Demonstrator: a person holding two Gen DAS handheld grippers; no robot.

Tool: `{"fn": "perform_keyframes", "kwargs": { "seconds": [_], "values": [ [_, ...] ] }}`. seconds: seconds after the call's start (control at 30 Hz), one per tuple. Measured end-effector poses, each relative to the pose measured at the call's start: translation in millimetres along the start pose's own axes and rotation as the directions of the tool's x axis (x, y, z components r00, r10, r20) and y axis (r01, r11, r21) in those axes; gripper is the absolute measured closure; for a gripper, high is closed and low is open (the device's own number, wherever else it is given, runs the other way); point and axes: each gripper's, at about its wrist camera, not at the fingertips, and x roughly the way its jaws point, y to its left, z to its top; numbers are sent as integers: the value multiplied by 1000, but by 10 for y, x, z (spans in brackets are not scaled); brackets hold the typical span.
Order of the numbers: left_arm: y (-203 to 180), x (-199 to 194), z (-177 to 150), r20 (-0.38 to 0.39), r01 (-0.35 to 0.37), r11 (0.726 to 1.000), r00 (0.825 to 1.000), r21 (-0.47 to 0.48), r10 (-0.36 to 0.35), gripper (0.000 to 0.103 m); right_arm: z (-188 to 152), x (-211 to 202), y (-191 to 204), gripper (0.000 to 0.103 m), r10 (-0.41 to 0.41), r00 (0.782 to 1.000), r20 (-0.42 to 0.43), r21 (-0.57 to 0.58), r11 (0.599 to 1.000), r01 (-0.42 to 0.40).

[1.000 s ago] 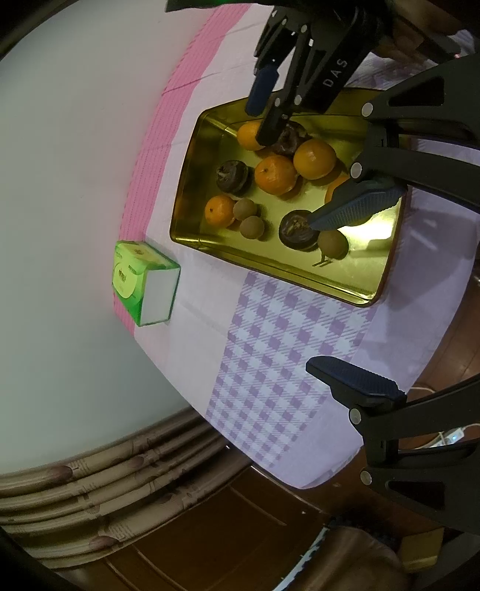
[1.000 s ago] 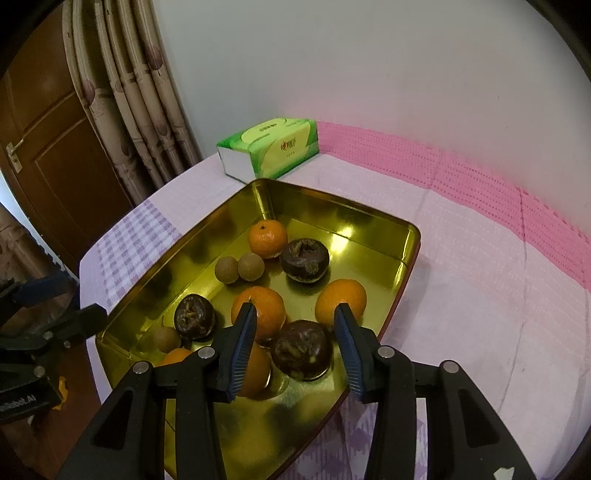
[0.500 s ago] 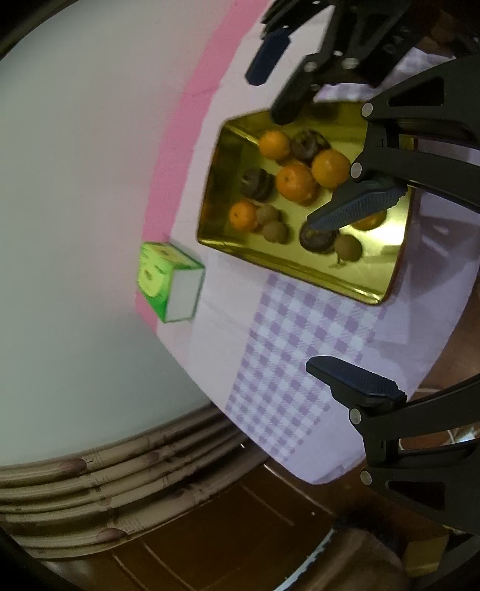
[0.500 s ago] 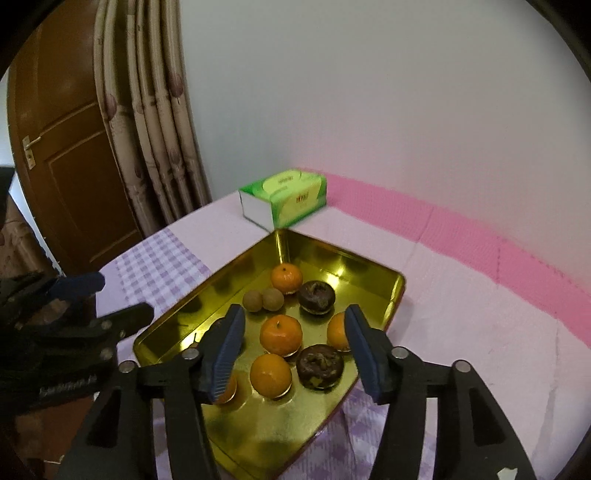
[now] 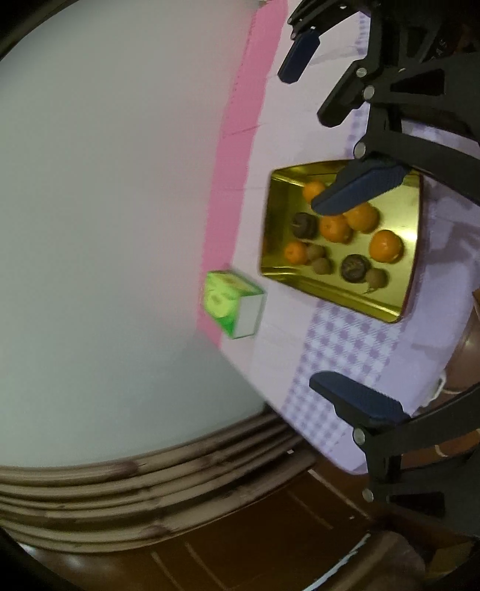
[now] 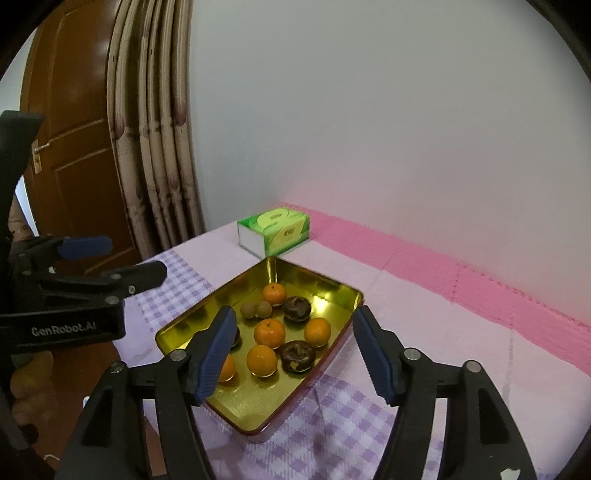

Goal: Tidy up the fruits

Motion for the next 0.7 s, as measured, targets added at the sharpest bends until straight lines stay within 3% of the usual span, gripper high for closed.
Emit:
{"fn": "perform_keyframes", "kwargs": {
  "seconds": [0.13,0.27,0.33,0.5,0.7],
  "values": [
    [37,-245,54,67,-4,1000,998,-25,6,0,58,-223,16,30,-22,998,59,-4,1000,22],
    [120,-372,71,78,5,998,997,-68,1,0,102,-393,36,28,-40,994,104,4,999,40],
    [151,-401,69,75,-1,997,997,-82,8,0,101,-474,39,19,-52,992,119,11,999,51],
    [200,-481,49,84,-5,995,996,-103,14,0,119,-633,60,12,-89,982,164,21,996,86],
    [218,-539,40,97,-23,994,995,-108,34,0,108,-734,126,7,-121,975,186,23,993,118]
  ]
}}
